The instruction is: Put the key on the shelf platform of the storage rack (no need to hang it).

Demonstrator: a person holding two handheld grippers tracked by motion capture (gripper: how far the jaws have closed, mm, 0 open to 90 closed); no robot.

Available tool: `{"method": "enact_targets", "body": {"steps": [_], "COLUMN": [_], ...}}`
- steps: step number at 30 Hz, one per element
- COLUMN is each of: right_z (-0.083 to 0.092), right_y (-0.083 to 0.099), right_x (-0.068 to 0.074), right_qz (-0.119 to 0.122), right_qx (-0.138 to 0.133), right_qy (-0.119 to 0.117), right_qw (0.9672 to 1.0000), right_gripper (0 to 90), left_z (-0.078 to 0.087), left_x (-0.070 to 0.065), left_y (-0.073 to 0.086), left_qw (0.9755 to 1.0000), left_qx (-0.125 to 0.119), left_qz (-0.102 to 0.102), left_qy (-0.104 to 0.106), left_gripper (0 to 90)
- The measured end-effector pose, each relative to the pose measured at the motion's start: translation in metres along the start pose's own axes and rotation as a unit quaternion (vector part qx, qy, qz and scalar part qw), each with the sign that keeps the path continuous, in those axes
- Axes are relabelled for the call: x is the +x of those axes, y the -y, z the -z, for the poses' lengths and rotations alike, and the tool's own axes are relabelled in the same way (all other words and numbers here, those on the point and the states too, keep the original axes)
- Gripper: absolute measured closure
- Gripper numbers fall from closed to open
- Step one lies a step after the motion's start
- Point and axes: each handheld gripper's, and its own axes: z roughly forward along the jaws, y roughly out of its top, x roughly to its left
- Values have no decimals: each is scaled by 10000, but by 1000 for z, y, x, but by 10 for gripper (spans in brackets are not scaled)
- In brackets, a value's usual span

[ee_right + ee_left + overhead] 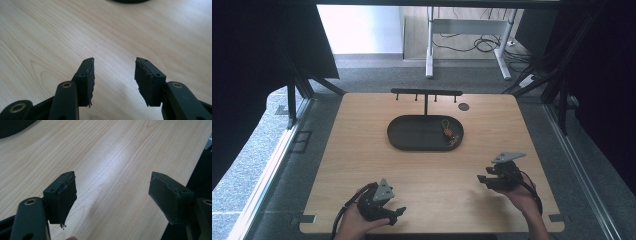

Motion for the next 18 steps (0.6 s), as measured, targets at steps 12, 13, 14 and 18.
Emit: {"method": "enact_targets", "body": {"steps": [12, 13, 14, 18], "right_z": [3, 5, 6, 9], "right_y": [12, 13, 13, 20], "right_x": [4, 6, 8, 9], "right_qz": [-52, 2, 14, -38], "right_qx": [-124, -162, -173, -197], "right_qy": [100, 157, 183, 295], "right_qw": [9999, 9997, 9997, 9994], "right_gripper": [471, 462, 451, 406], "left_z": [-2, -1, 0, 6], "left_x": [-3, -3, -3, -1], "left_y": [-1, -2, -2, -2], "left_qw": [10000, 10000, 10000, 10000], "left_qx": [22, 19, 20, -70], "left_qz": [-60, -66, -68, 15], "left_qy": [11, 2, -11, -62], "left_gripper": [228, 228, 228, 228]}}
